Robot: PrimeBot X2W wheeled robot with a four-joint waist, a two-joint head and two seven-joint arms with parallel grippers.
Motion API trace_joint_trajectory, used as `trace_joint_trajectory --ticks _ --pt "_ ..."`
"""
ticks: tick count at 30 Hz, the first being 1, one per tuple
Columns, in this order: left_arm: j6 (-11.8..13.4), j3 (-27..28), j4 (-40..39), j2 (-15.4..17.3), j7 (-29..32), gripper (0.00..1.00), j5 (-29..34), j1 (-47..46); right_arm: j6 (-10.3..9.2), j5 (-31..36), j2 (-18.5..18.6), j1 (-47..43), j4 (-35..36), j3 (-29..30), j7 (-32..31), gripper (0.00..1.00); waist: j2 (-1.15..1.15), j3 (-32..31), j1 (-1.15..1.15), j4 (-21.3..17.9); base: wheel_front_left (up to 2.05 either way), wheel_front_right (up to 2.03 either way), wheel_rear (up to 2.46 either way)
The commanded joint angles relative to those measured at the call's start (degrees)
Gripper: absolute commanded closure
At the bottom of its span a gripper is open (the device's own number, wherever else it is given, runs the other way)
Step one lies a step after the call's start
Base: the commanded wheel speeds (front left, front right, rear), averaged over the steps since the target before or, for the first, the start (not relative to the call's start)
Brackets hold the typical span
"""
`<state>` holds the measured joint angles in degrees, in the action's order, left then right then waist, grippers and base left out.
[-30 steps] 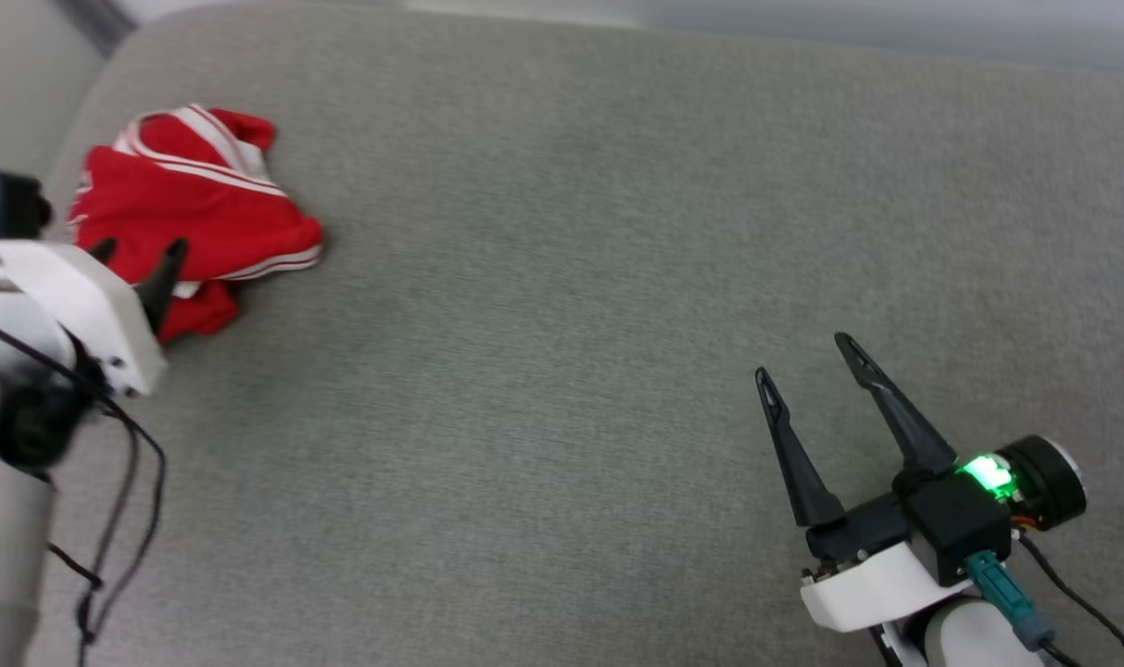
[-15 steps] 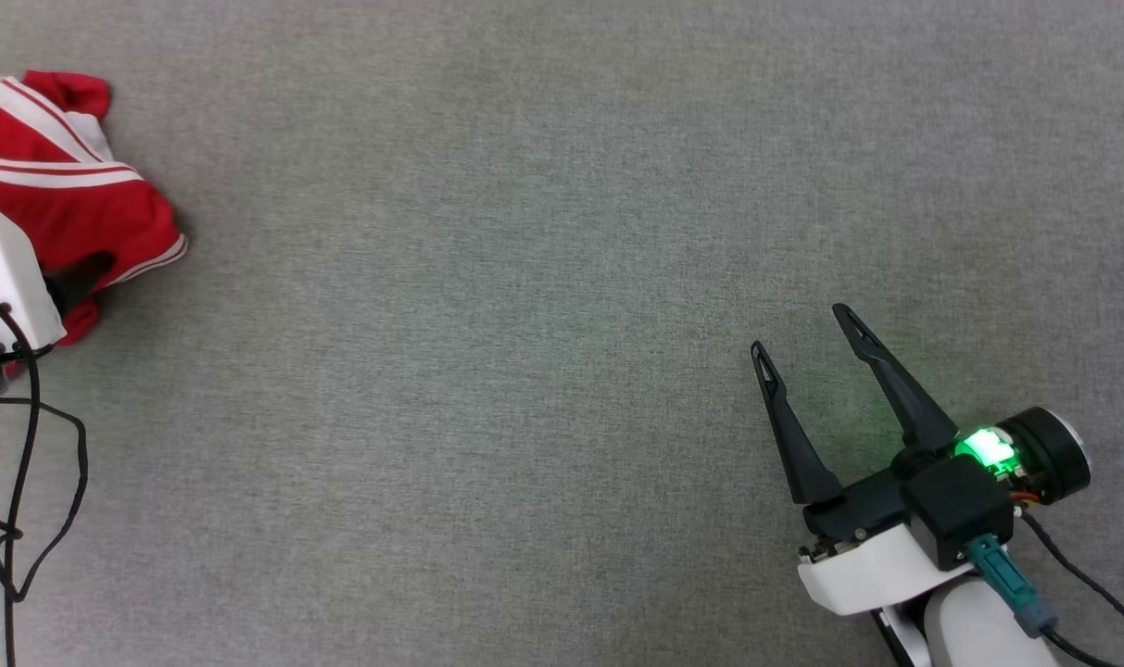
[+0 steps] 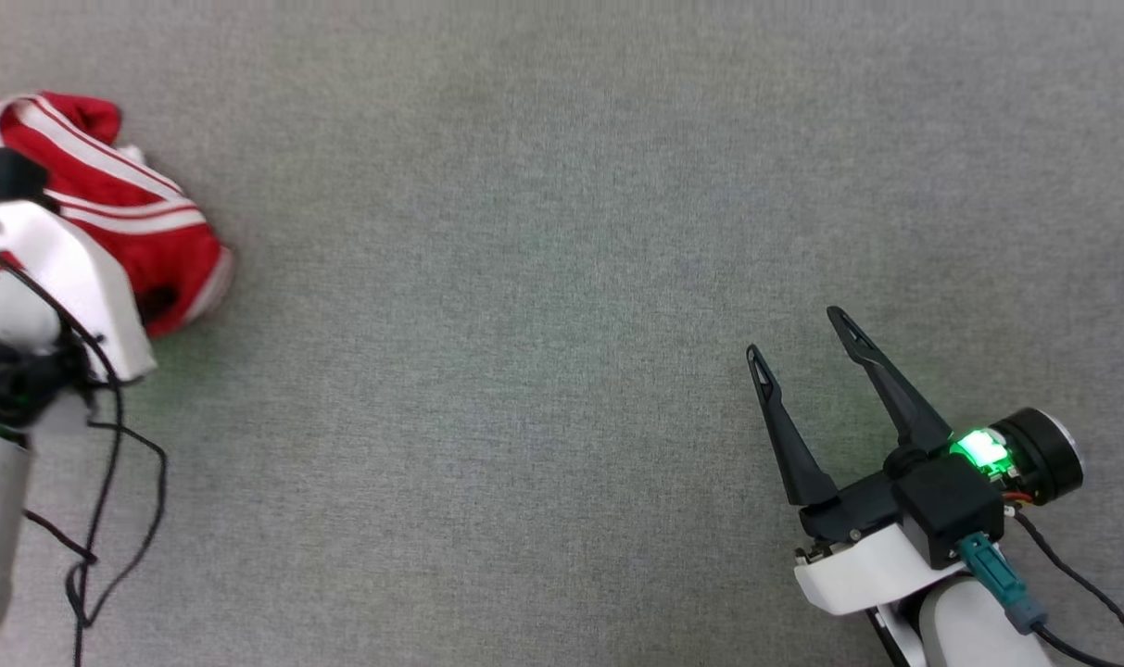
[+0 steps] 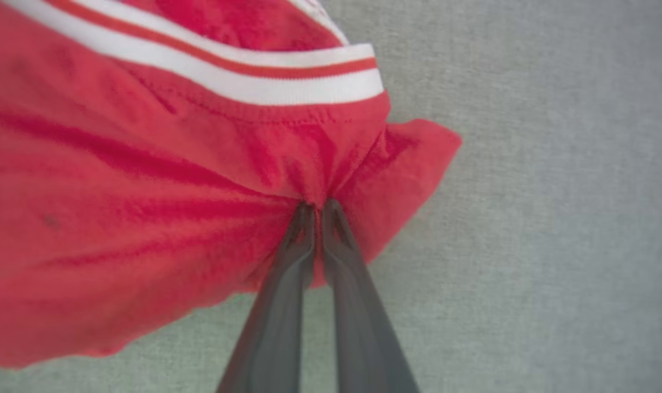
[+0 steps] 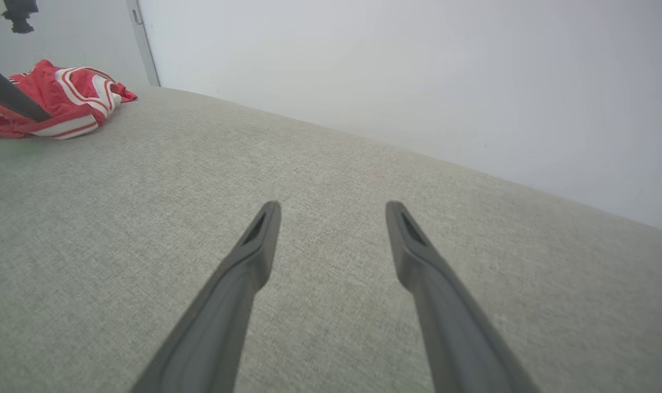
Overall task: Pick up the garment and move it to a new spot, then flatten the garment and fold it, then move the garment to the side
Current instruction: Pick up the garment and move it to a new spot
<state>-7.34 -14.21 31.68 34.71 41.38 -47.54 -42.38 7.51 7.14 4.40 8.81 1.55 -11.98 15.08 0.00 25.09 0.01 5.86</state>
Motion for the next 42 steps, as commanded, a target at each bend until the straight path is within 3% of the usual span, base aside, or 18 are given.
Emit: trace_joint_trajectory --ticks 1,8,13,20,21,32,37,42 --pt "-0.13 -1.49 -1.68 -0.2 -0.81 1.0 -1.0 1.64 -0.04 -0.1 -0.11 -0.65 -0.29 -0.02 0.13 0.0 0.0 -2.58 -0.01 -0.17 0.0 0.0 0.0" --pt "-0.12 -8.53 -10.68 0.22 -6.35 1.0 -5.5 7.17 -0.04 -0.93 -0.62 -2.81 -1.28 0.81 0.13 0.0 0.0 -9.44 -0.01 -0.88 0.0 0.0 0.0" --pt "-0.12 -13.63 -15.15 -1.84 -11.07 1.0 -7.06 10.34 -0.04 -1.57 -0.98 -4.66 -1.73 1.18 0.13 0.0 0.0 -13.85 -0.01 -2.06 0.0 0.0 0.0" --pt "-0.13 -19.69 -14.76 -10.62 -18.47 1.0 -5.16 12.83 -0.04 -2.26 -1.38 -6.43 -1.63 0.93 0.13 0.0 0.0 -17.04 -0.01 -5.64 0.0 0.0 0.0" --pt "-0.13 -19.69 -14.76 -10.62 -18.47 1.0 -5.16 12.83 -0.04 -2.26 -1.38 -6.43 -1.63 0.93 0.13 0.0 0.0 -17.04 -0.01 -5.64 0.0 0.0 0.0" --pt "0.08 -27.23 -3.88 -27.66 -28.33 1.0 -0.34 10.08 -0.03 -1.96 -1.56 -7.42 -1.31 0.76 0.12 0.0 0.0 -17.96 -0.01 -14.1 0.0 0.0 0.0" --pt "0.0 -29.47 0.85 -31.08 -31.39 1.0 -0.44 5.57 -0.04 -2.01 -1.59 -7.15 -1.35 -0.18 0.13 0.0 0.0 -17.44 -0.01 -17.09 0.0 0.0 0.0" --pt "0.82 -33.4 2.74 -31.92 -35.35 1.0 -2.8 1.23 -0.04 -2.67 -1.6 -6.54 -1.63 -0.82 0.13 0.0 0.0 -16.76 -0.01 -18.98 0.0 0.0 0.0"
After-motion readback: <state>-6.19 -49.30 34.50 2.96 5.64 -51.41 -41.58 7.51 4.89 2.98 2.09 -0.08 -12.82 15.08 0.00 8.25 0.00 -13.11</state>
